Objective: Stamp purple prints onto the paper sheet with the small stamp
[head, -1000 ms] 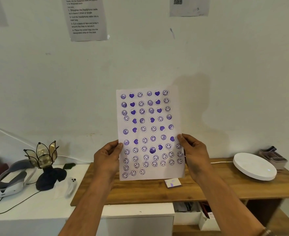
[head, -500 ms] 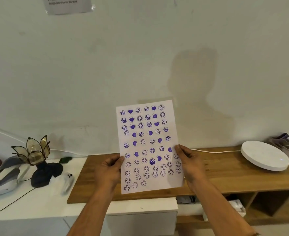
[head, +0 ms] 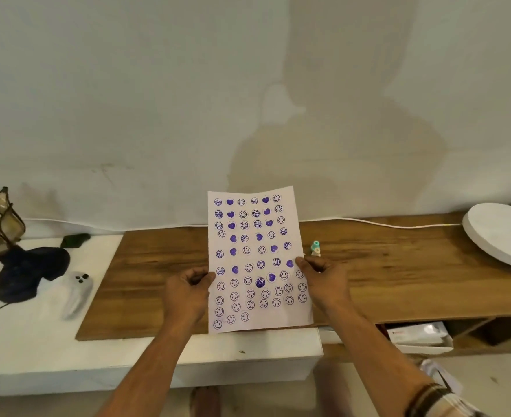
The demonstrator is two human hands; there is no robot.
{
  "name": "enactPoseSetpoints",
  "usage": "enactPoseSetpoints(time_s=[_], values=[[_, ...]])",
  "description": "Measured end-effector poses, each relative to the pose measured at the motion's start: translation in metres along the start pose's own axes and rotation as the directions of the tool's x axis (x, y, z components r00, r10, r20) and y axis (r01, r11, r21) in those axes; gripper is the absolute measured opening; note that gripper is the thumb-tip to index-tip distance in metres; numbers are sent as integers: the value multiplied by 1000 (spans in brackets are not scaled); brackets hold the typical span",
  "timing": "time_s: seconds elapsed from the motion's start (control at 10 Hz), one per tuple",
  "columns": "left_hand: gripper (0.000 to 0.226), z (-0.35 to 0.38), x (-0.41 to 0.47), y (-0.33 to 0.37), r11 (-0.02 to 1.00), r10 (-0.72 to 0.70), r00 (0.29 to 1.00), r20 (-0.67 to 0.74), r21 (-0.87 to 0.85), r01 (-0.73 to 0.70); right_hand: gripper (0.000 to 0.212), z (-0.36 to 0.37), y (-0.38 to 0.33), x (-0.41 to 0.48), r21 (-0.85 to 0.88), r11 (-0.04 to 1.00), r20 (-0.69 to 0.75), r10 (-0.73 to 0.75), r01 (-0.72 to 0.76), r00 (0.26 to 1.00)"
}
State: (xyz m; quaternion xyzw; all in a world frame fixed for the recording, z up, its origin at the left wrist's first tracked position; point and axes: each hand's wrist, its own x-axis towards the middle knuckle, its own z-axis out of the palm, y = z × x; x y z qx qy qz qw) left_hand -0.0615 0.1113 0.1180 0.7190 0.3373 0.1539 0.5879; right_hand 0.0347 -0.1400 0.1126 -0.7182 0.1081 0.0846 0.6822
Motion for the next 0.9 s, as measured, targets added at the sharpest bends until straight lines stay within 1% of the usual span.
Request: enactPoseSetpoints(time_s=[0.1, 0.2, 0.3, 0.4, 0.5, 0.6, 0.7, 0.8, 0.9], values=[[21, 15, 30, -31, 997, -13, 1000, 17, 72, 12, 13, 17, 33, 31, -128, 991, -28, 33, -36, 999], [26, 26, 49, -52, 992, -33, 999, 27, 123, 29, 15, 26, 54, 50, -271, 962, -41, 13, -24, 999], [31, 39, 66, -79, 981, -46, 999, 15, 191, 43, 17, 35, 78, 66, -503, 864, -56, -58, 22, 997], [31, 42, 68, -91, 971, -42, 999, 3, 237, 41, 23, 39, 88, 70, -579, 814, -49, -73, 32, 996], [26, 43, 70, -103, 957, -59, 998, -33, 284, 66, 31, 44, 98, 69, -672, 739, -52, -102, 41, 993], [17, 43, 71, -106, 957, -62, 997, -52, 281, 74, 33, 45, 100, 67, -703, 708, -52, -144, 66, 988], [16, 39, 67, -104, 952, -34, 999, -33, 304, 43, 30, 41, 95, 56, -726, 675, -11, -208, 135, 978], [23, 38, 60, -99, 938, 10, 1000, -4, 347, -8, 27, 37, 86, 47, -708, 677, 21, -262, 199, 965], [29, 32, 46, -79, 907, 100, 994, 51, 406, -112, 32, 33, 65, 35, -690, 626, 134, -382, 363, 914]])
